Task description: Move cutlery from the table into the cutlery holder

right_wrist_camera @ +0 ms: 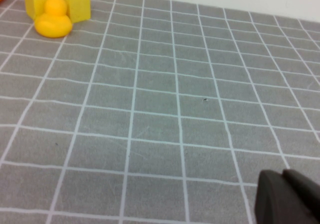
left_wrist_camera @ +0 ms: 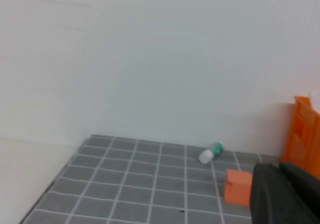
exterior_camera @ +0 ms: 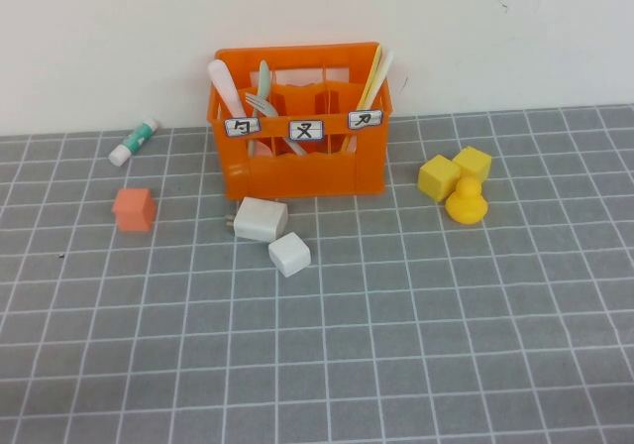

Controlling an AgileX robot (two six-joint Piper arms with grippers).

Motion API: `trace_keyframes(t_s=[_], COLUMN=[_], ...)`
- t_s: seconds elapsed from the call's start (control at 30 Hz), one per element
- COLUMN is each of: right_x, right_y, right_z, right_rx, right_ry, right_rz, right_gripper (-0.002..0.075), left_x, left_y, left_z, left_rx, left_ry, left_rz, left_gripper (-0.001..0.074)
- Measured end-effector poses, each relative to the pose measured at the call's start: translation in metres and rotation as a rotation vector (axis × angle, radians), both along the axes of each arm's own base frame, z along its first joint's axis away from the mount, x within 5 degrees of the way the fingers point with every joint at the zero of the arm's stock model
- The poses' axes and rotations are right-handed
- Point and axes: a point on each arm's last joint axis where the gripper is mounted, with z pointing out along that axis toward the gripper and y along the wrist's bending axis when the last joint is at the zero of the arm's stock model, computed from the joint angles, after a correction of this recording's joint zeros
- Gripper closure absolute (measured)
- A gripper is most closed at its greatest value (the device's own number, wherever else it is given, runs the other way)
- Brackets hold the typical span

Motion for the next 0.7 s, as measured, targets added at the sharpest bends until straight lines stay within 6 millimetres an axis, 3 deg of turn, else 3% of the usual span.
trace_keyframes(t_s=[0.33,0.6,0.7], right_x=[0.000,0.000,0.000], right_y=[0.000,0.000,0.000], right_z=[0.000,0.000,0.000], right_rx=[0.000,0.000,0.000], right_ry=[0.000,0.000,0.000], right_rz=[0.000,0.000,0.000], right_gripper=[0.0729,0.0729,0.0729], left_x=[0.000,-0.003,-0.003], left_y=[-0.002,-0.005,-0.005], left_z=[-0.022,-0.034,-0.035], left_rx=[0.164,0.133,0.221], left_ry=[0.254,0.384,0.396], left_rz=[-0.058,-0.095,-0.101], left_gripper=[0.0735,0.0735,0.0735])
